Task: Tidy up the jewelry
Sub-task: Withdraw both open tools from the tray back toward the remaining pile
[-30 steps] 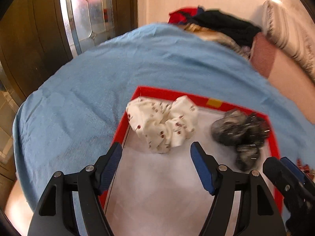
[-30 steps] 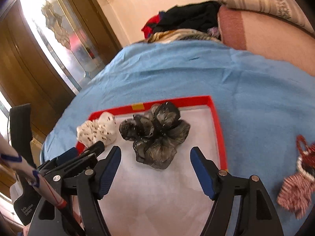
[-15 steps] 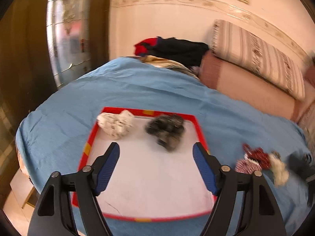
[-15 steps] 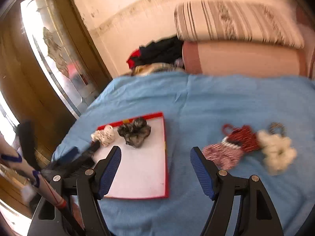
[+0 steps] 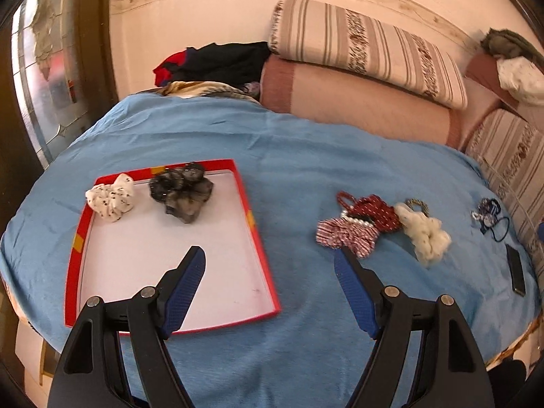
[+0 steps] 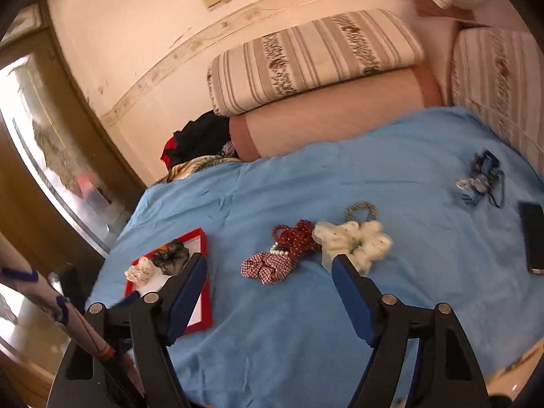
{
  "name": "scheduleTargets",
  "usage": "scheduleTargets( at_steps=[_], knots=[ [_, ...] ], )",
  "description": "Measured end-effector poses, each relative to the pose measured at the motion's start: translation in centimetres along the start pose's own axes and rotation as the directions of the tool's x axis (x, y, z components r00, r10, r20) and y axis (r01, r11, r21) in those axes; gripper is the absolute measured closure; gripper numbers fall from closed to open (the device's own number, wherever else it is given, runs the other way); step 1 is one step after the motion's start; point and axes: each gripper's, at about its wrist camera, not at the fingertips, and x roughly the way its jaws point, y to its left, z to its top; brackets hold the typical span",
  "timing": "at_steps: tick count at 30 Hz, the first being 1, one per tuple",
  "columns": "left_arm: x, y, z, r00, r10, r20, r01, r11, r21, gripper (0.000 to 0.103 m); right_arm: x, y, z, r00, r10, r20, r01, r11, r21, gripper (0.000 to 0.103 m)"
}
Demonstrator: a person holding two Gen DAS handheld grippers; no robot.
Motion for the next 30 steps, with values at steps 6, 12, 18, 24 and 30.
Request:
scheduleTargets(
  at_steps=[6,12,18,24,30],
  knots=[
    [-0.3,-0.7,0.2,1.0,0.012,0.0,-0.012,1.0,0.02,0.026,-9.7,5.1,4.1,0.976,0.205,0.069,-0.207,0.978,0.02,0.021],
    [-0.6,-0.5,0.5,0.999,0.045,0.008,-0.045,0.999,0.005,0.026,-21.8,13.1,5.0,0.902,0.374,0.215,-0.337,0.923,-0.187,0.011],
    [-0.4,-1.8,0.6,0.999,0.045,-0.001,-0.045,0.998,0.035,0.026,-24.4,13.9,5.5,0.893,0.398,0.209,-0.36,0.912,-0.197,0.009],
    [0.6,-3.8,0.1,0.999,0.035,-0.023,-0.033,0.997,0.077,0.026,-24.6,12.2,5.9,0.905,0.39,0.17,-0.371,0.919,-0.136,0.009],
    [2.0,-6.0,-0.6,0.999,0.018,-0.046,-0.011,0.99,0.138,0.026,-26.2,9.4,6.4,0.896,0.361,0.257,-0.339,0.932,-0.128,0.009]
  ],
)
